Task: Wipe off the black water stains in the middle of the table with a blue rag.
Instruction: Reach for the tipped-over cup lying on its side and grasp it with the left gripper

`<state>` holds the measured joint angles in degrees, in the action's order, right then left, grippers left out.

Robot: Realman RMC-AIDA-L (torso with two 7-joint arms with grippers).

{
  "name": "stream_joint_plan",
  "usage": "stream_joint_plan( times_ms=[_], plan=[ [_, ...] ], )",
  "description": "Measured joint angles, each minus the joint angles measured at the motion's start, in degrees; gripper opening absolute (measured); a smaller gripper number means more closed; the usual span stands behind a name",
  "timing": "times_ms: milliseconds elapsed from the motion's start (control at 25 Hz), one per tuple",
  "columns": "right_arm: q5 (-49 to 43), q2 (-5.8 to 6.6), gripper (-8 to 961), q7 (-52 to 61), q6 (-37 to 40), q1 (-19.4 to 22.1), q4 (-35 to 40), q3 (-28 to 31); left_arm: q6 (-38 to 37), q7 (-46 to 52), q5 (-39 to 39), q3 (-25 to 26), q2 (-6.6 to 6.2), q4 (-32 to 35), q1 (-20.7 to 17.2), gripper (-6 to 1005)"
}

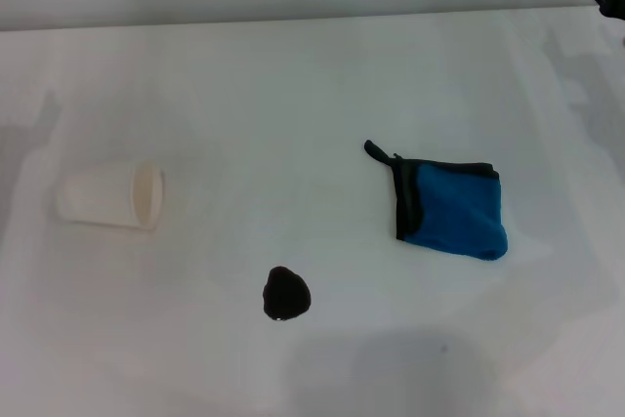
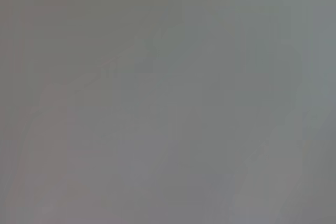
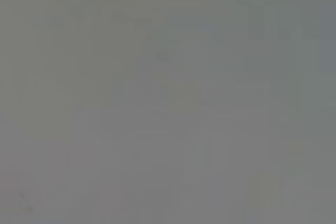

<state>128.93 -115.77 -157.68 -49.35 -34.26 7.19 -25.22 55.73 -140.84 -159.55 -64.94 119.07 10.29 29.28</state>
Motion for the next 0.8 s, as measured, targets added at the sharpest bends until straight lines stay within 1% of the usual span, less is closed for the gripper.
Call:
stream_joint_plan(
  times_ms=[320, 480, 800],
  plan=[
    [0.0, -0.01, 841, 0.0, -0.05, 0.02, -0.2, 0.0, -0.01, 0.22, 0.1, -0.05, 0.02, -0.1, -0.02, 876],
    [0.0, -0.12, 841, 0.0, -0.05, 0.0, -0.29, 0.0, -1.02, 0.22, 1.94, -0.1, -0.12, -0.1, 0.26, 877],
    [0.0, -0.29, 841, 0.97, -0.12, 0.43, -0.52, -0.13, -1.95, 0.22, 2.46, -0.25, -0.22, 0.46, 0.77, 877]
  ],
)
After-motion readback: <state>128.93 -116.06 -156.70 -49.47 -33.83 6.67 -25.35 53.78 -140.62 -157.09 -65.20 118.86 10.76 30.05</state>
